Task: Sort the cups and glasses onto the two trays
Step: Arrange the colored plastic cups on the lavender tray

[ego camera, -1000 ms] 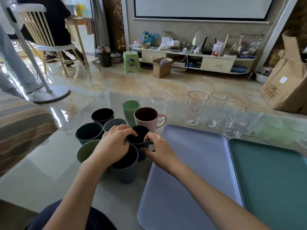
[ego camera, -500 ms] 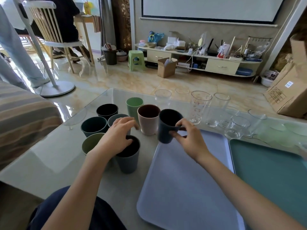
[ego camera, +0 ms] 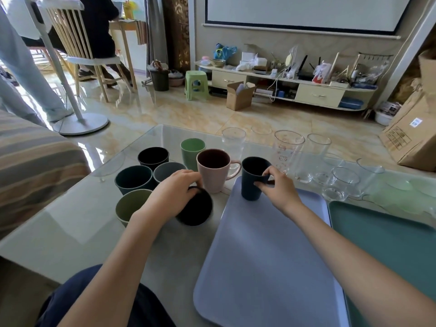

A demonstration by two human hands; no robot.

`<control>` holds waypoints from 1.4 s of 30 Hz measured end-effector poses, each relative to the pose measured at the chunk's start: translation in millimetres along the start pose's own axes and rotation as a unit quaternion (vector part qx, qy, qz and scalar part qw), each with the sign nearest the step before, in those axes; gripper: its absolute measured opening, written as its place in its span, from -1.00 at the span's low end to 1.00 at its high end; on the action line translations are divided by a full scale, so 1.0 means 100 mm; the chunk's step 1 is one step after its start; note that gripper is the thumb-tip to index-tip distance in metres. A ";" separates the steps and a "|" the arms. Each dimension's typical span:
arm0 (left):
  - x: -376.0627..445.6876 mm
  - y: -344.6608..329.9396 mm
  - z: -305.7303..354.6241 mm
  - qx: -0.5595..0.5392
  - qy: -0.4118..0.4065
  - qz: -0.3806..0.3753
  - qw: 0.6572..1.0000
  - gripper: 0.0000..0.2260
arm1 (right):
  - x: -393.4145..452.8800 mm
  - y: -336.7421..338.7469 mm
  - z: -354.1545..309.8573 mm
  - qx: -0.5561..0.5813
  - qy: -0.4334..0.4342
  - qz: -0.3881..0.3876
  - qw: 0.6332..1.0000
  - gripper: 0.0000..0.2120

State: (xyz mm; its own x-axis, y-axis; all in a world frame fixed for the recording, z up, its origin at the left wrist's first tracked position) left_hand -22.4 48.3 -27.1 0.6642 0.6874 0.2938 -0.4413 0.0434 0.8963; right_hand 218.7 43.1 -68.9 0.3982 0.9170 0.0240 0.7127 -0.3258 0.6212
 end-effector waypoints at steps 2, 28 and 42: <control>-0.01 -0.01 -0.02 0.006 0.018 0.000 1.000 -0.92 | 0.00 -0.02 0.02 0.004 -0.005 -0.003 1.000 -0.82; 0.00 0.13 0.32 0.140 0.070 0.165 0.974 -0.81 | -0.78 -0.31 0.20 0.251 -0.058 0.028 0.966 -0.41; -0.09 0.41 -0.08 0.113 0.123 0.183 0.969 -0.82 | -1.16 -0.04 -0.22 0.079 0.079 0.182 0.977 -0.34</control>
State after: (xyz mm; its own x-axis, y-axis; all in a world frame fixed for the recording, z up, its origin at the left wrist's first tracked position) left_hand -51.5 50.1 4.7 0.3122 0.7802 0.5420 -0.4587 -0.3758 0.8052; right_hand 156.5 -57.3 -56.6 0.5568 0.7536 0.3494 0.6258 -0.6571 0.4202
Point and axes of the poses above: each hand's wrist, its own x-axis towards the middle knuckle, its own y-axis out of the back of the hand, z = x × y, the point moved 10 cm from there along x, towards the middle knuckle, and after that the axes turned 14 degrees about -y, right-handed, at the moved point
